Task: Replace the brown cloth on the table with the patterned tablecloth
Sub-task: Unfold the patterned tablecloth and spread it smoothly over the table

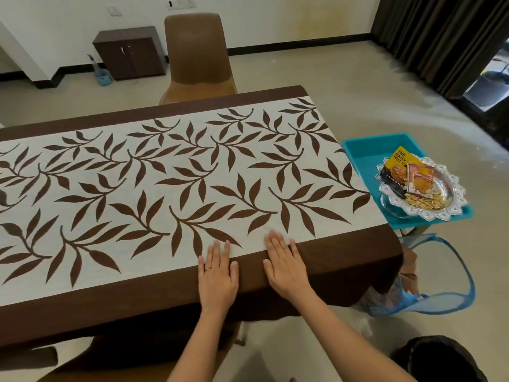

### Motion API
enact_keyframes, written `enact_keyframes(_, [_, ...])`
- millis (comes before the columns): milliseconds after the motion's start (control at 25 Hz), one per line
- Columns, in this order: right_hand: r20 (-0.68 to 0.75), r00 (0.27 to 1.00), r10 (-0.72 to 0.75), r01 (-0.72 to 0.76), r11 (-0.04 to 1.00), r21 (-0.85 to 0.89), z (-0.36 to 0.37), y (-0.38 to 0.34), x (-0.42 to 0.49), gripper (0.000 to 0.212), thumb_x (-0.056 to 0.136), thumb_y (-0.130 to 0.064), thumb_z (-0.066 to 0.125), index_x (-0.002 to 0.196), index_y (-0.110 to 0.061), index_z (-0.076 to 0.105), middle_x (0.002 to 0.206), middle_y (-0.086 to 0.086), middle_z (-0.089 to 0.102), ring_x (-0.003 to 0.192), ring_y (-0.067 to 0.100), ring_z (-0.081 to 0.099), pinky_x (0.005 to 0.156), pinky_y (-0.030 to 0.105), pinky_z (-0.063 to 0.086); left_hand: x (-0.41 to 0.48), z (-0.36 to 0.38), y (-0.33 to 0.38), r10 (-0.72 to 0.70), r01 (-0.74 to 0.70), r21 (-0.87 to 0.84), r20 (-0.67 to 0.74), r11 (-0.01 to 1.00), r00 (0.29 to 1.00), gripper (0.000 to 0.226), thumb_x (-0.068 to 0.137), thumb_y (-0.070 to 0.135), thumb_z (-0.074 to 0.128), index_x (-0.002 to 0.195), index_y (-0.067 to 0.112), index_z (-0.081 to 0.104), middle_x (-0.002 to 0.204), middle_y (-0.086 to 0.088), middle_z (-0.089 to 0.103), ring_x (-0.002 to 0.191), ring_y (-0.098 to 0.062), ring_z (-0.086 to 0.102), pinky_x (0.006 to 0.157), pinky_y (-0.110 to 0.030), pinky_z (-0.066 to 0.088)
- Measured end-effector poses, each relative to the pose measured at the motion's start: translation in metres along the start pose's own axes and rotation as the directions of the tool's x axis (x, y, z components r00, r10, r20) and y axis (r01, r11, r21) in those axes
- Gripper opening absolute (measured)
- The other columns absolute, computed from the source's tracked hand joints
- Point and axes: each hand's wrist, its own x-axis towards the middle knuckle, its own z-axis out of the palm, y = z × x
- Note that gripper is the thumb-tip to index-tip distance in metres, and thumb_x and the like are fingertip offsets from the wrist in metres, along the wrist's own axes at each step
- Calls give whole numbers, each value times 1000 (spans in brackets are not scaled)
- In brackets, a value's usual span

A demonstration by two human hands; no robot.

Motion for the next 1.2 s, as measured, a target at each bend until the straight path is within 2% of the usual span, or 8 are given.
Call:
enact_keyframes(160, [-19,998,62,-62,998,-5,-19,61,-10,62,96,-47,8,152,-20,1,159,-4,-5,147,14,-6,116,34,-10,2,-1,7,-36,37,5,-13,999,999,62,94,48,15,150,25,26,157,-5,24,147,-19,13,118,-42,1])
enact_keyframes(320, [14,997,75,-75,997,35,-32,75,-10,67,91,-47,-1,151,-17,-8,157,-2,-16,146,14,-15,119,34,-10,12,-1,56,-73,73,6,-68,997,995,55,92,29,25,138,8,45,151,-17,34,143,-32,24,116,-51,10])
enact_keyframes(440, [32,999,-7,5,998,68,-26,62,-1,64,96,-45,1,152,-15,-5,159,1,-14,146,15,-17,117,36,-8,19,17,114,47,-48,-101,-13,994,999,55,98,34,24,149,16,28,157,-10,17,146,-27,14,120,-47,8])
enact_keyframes(600, [36,999,4,-5,999,32,-28,85,-4,61,100,-45,4,152,-14,12,160,3,9,147,18,2,114,37,-3,16,38,130,78,-77,-35,10,996,997,58,98,48,19,152,28,15,159,-4,11,147,-23,11,119,-43,0])
enact_keyframes(800, [6,997,76,-76,996,38,-46,141,-18,64,93,-49,2,152,-23,-3,159,-7,-8,145,8,-14,118,34,-10,15,37,131,57,-56,-6,15,998,998,61,96,49,20,152,28,18,159,-4,15,148,-21,9,119,-44,3])
enact_keyframes(920, [27,987,157,-158,986,52,-54,163,-23,69,90,-51,0,152,-20,-5,158,-5,-13,145,9,-15,117,33,-10,18,35,145,38,-38,-9,16,999,999,60,93,40,25,149,17,32,156,-10,26,146,-26,18,118,-49,8])
enact_keyframes(1000, [29,988,154,-156,984,86,-54,159,-19,70,90,-50,0,153,-17,-5,158,-2,-13,145,11,-15,118,33,-9,25,36,163,95,-95,-36,-3,995,995,56,95,35,26,144,13,41,153,-13,31,144,-27,24,117,-49,11])
enact_keyframes(1200, [42,998,57,-62,990,128,-53,138,-1,71,88,-52,-18,150,-18,-10,156,0,-19,144,14,-20,120,35,-9,47,53,206,242,-240,-50,40,970,970,56,101,42,14,152,21,19,159,-8,12,147,-24,8,119,-45,0])
